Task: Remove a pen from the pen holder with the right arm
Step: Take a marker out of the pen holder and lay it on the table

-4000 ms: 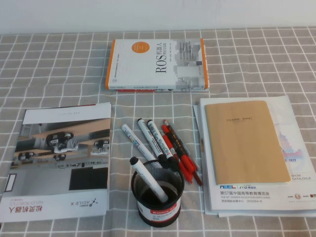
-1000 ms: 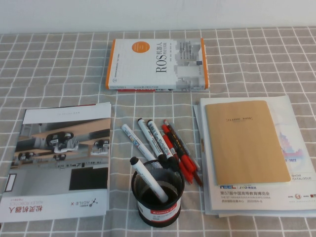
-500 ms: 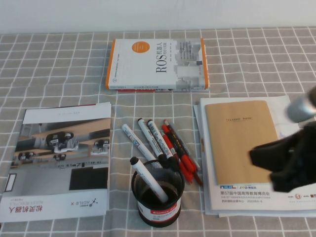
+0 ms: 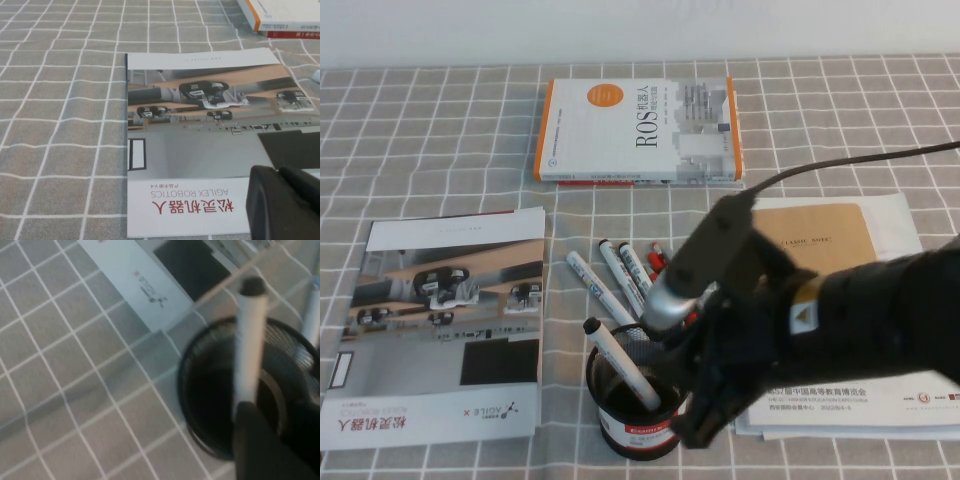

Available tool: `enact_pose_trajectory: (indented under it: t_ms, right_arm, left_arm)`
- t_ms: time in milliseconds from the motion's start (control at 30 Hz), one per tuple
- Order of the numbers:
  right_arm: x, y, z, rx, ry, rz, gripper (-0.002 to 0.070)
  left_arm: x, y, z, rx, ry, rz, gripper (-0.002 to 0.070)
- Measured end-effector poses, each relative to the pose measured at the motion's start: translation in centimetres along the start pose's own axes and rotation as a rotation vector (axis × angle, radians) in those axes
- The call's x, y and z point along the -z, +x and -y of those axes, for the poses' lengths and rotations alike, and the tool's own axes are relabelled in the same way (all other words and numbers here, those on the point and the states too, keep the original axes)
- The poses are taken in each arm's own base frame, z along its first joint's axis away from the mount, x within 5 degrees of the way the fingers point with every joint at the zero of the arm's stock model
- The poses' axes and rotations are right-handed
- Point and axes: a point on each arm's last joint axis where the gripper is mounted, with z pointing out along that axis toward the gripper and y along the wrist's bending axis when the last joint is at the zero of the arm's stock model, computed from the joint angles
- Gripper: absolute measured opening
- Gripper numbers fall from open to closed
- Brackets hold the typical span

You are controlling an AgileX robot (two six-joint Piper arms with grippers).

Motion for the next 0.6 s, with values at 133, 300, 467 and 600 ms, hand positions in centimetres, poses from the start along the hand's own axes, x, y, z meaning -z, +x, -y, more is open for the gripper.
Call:
enact_pose_trajectory:
  t_ms: [133, 300, 467, 600]
  right_arm:
    - [-1.4, -0.7, -1.5, 0.053, -0.007, 0.063, 0.0251]
    - [-2.7, -1.5, -2.1, 0.071, 0.012, 0.159, 0.0356]
    - [-4.2, -1.8, -1.9, 0.069, 0.039, 0.204, 0.0389]
    - [-5.1, -1.9, -1.6, 0.066, 0.061, 0.239, 0.0426]
  left_arm:
    - [0.0, 0.0, 0.0, 0.000, 0.000, 0.000, -0.0003]
    - [0.0, 0.0, 0.0, 0.000, 0.000, 0.000, -0.0003]
    - [0.0, 0.0, 0.0, 0.000, 0.000, 0.000, -0.0003]
    - [0.0, 0.0, 0.0, 0.000, 0.000, 0.000, -0.0003]
